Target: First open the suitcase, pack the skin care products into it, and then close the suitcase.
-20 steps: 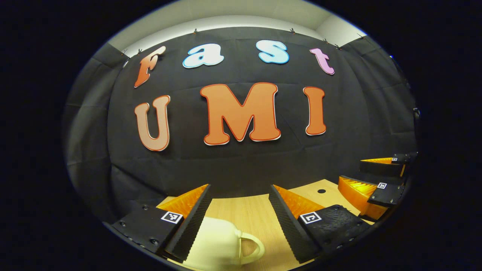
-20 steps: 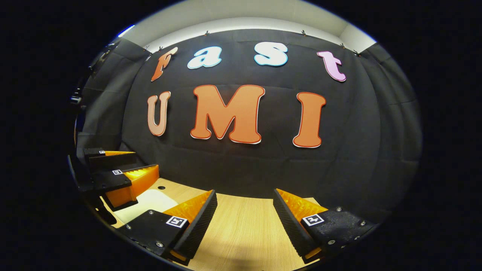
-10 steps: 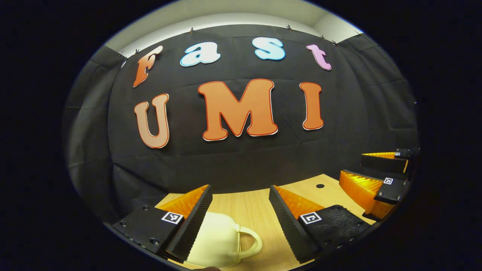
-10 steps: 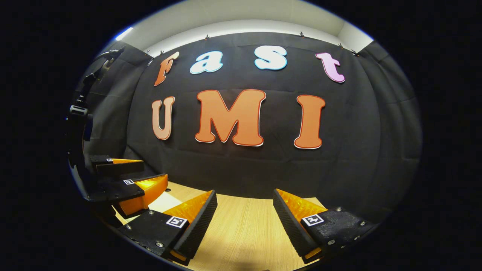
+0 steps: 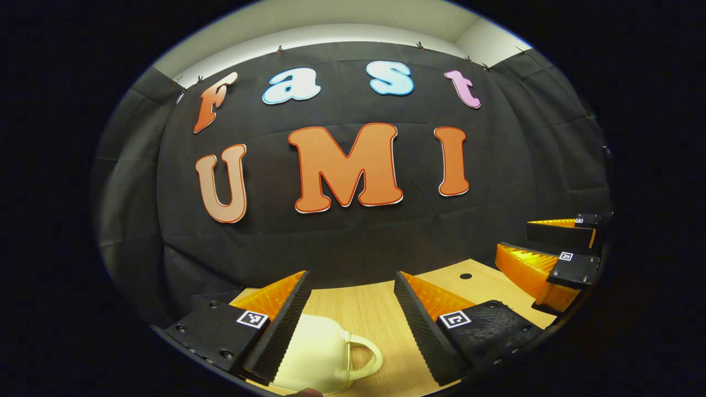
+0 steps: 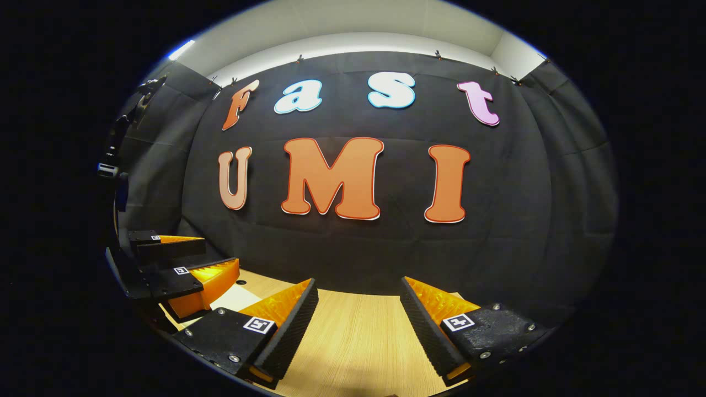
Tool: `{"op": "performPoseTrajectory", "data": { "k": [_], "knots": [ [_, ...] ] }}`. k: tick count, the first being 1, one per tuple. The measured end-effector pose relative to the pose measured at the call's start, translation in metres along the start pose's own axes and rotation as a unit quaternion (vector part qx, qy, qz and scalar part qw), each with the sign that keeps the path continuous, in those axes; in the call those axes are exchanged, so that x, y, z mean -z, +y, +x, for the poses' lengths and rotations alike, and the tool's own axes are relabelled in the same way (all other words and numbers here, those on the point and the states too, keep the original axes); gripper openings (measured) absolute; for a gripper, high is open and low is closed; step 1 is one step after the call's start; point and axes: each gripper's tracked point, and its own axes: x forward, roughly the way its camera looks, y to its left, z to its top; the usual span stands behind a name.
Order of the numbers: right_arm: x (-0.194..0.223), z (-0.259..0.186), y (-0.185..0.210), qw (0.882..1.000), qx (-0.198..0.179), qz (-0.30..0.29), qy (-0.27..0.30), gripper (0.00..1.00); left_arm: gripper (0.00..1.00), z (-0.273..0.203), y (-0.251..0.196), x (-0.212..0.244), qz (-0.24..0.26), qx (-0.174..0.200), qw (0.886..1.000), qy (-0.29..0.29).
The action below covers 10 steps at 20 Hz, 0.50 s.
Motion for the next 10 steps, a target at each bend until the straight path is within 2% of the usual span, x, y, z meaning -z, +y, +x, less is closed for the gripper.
{"op": "performPoseTrajectory", "data": {
  "k": [10],
  "knots": [
    [-0.004,-0.004,0.001,1.000,-0.003,-0.002,-0.009,0.95,0.96,-0.004,0.011,-0.007,0.002,-0.018,1.000,-0.003]
  ]
}}
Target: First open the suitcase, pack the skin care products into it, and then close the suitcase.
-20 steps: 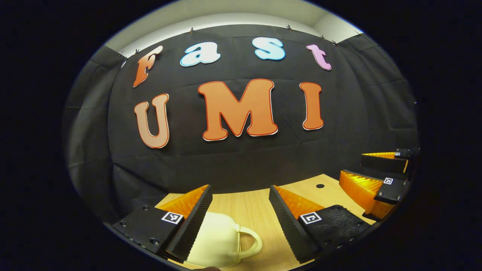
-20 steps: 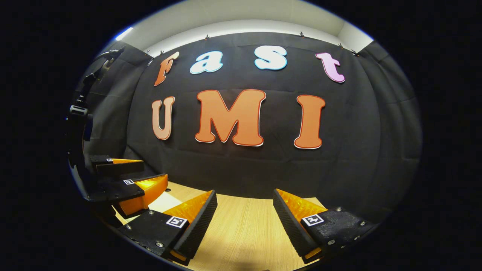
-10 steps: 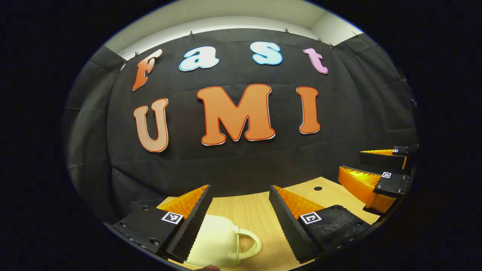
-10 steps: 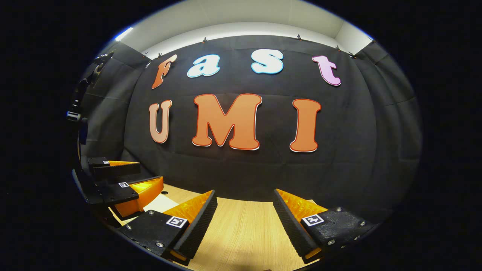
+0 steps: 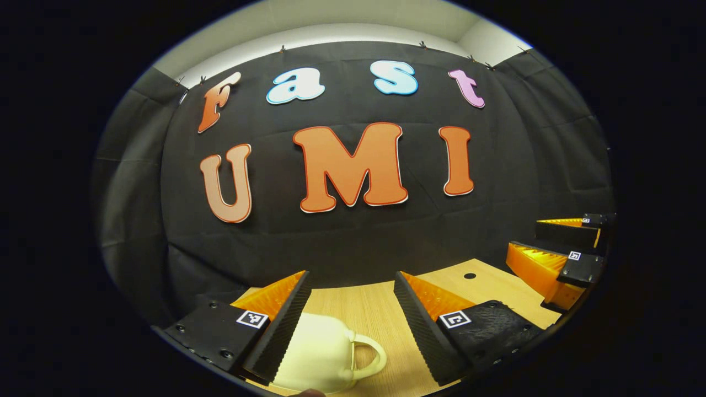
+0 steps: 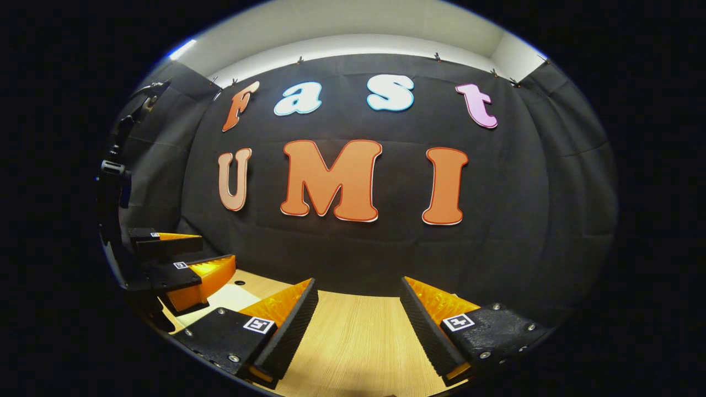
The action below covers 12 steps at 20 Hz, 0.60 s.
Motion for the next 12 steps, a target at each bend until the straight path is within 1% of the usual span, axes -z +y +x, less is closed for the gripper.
{"op": "performPoseTrajectory", "data": {
  "k": [6,12],
  "knots": [
    [0.000,0.001,0.001,1.000,-0.005,-0.004,-0.001,0.95,0.96,-0.002,0.004,0.002,-0.004,-0.005,1.000,0.002],
    [-0.005,0.003,-0.009,1.000,0.002,-0.010,-0.006,0.95,0.96,-0.001,0.005,-0.009,-0.014,-0.011,1.000,-0.014]
  ]
}}
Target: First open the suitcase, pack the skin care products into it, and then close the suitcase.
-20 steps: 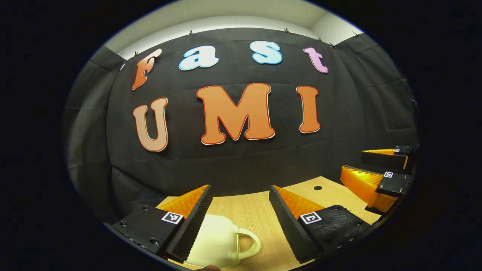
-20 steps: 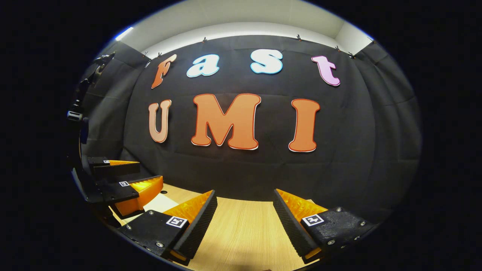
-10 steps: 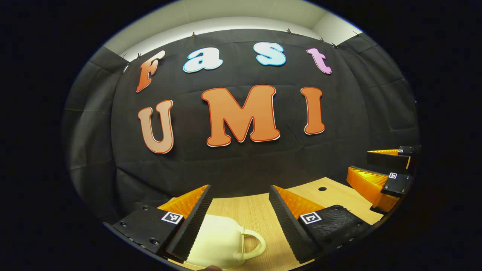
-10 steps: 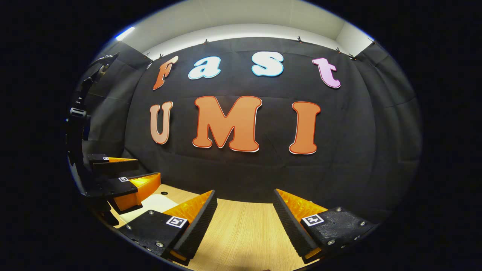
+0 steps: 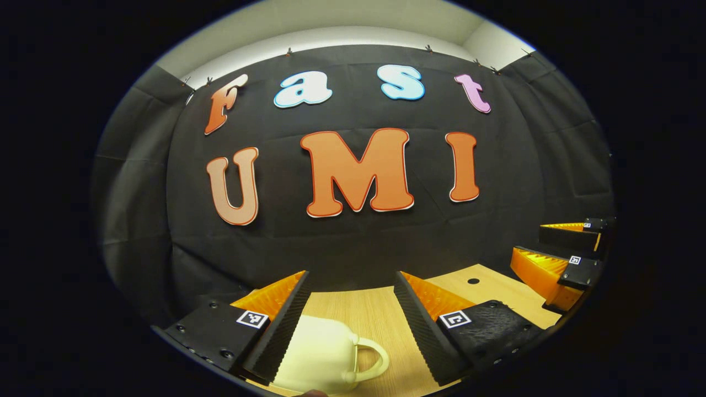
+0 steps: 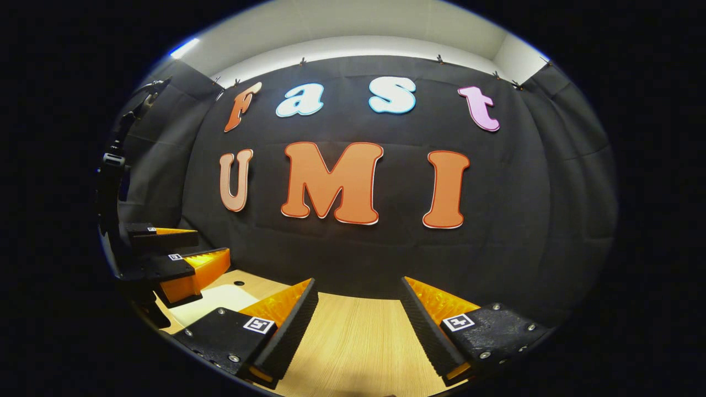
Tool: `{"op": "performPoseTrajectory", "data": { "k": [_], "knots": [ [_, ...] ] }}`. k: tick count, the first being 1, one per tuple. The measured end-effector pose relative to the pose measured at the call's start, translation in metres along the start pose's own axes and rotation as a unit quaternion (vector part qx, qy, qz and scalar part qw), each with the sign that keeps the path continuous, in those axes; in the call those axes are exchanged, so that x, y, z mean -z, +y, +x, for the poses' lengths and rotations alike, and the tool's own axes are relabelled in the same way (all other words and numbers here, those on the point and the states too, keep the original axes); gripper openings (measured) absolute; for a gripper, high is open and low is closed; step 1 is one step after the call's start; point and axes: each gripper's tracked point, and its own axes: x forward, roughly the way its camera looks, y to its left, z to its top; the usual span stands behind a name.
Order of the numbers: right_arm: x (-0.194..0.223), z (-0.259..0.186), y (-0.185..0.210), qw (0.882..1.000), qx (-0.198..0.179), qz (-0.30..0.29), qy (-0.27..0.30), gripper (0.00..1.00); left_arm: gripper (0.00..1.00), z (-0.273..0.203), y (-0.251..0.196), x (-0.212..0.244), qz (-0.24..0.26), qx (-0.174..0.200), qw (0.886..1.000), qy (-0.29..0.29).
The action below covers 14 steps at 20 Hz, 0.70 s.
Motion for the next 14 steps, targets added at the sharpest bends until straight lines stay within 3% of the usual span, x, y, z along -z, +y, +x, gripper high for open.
{"op": "performPoseTrajectory", "data": {
  "k": [14],
  "knots": [
    [-0.011,-0.009,-0.040,0.999,0.047,-0.004,-0.017,0.95,0.96,0.018,-0.016,-0.009,0.008,0.019,1.000,0.008]
  ]
}}
